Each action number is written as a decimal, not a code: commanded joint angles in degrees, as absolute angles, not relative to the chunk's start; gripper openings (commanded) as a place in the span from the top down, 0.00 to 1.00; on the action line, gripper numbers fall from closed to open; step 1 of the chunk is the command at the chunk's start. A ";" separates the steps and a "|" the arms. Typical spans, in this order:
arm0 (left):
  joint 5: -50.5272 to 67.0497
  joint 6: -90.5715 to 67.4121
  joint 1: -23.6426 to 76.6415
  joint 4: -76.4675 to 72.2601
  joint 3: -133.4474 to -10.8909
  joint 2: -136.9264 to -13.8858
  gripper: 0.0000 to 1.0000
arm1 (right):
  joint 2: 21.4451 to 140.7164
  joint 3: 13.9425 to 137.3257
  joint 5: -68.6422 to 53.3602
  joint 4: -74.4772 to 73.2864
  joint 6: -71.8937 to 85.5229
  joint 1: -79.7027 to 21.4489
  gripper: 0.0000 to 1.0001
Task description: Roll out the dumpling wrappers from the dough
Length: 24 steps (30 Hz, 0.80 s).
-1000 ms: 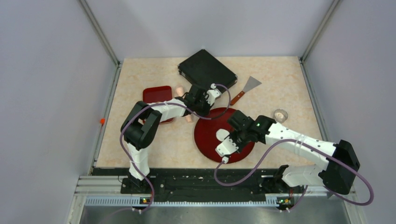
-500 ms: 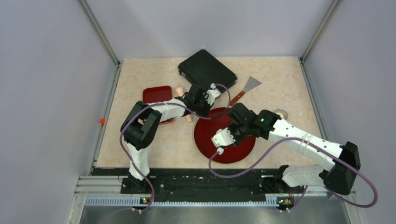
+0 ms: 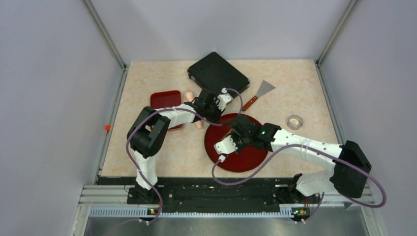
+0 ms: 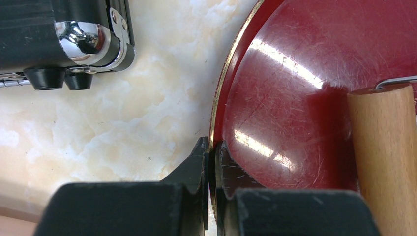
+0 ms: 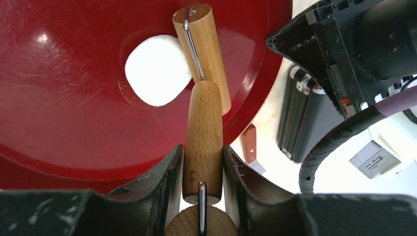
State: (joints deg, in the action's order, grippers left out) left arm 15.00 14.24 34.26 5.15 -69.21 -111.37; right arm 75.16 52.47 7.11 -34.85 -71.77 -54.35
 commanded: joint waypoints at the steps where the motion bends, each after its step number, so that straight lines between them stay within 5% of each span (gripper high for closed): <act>1: 11.56 17.64 33.75 7.67 -67.10 -110.03 1.00 | 74.34 52.12 5.69 -38.39 -70.63 -55.52 1.00; 12: 11.51 17.58 33.71 7.56 -67.07 -110.08 1.00 | 70.49 47.57 2.84 -48.66 -70.23 -57.15 1.00; 24: 11.43 17.58 33.76 7.56 -67.16 -110.16 1.00 | 73.48 44.57 7.08 -37.23 -68.39 -57.51 1.00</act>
State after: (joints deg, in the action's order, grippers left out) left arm 15.00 13.98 34.24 5.15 -68.86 -111.13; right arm 69.19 47.51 7.68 -37.95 -70.78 -56.42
